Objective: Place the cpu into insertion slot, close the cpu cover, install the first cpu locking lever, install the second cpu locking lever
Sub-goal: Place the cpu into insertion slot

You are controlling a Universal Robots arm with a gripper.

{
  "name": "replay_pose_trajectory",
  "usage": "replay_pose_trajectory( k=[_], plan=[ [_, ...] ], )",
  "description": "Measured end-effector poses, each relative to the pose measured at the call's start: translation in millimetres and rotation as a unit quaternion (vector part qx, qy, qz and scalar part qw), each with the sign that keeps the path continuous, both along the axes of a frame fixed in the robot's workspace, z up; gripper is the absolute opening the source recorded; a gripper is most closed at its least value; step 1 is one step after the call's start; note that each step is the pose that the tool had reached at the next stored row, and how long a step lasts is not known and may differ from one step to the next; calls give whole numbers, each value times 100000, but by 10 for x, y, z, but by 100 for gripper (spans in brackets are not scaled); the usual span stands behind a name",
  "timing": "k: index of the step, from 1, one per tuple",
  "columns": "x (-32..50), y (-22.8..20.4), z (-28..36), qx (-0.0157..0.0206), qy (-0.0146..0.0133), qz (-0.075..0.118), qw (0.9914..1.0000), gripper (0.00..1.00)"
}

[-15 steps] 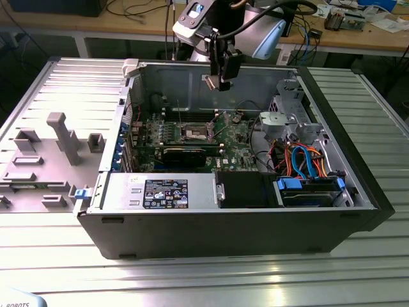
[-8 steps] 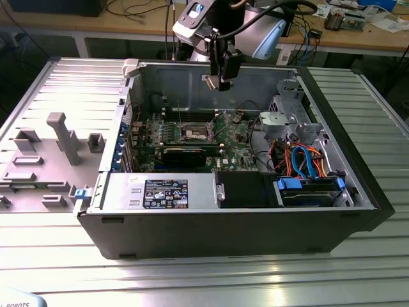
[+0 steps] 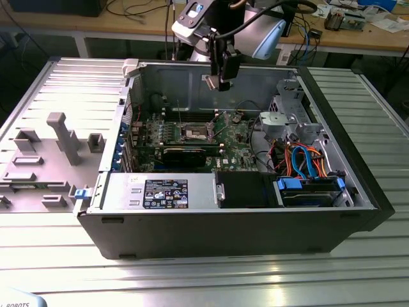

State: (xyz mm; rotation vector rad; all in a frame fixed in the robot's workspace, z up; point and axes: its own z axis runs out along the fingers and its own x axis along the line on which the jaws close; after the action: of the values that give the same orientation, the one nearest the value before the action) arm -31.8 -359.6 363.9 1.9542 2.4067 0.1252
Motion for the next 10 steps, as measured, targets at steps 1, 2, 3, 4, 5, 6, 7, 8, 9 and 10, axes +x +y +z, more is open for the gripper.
replay_pose_trajectory(
  k=[1,2,3,4,5,6,7,8,9,10],
  plan=[
    [0,0,-1,1,1,-733,99997,54],
    [0,0,-2,0,1,-1623,99987,54],
    [0,0,-3,0,0,-2155,99977,54],
    [0,0,-5,0,1,-3141,99951,54],
    [0,-1,-4,-4,7,-3469,99940,54],
    [0,-1,-4,-4,8,-3577,99936,54],
    [0,-1,-5,-6,7,-3594,99935,54],
    [0,0,-5,-5,5,-3612,99935,54],
    [0,0,-5,-3,5,-3621,99934,54],
    [0,0,-5,-4,3,-3622,99934,54]
  ],
)
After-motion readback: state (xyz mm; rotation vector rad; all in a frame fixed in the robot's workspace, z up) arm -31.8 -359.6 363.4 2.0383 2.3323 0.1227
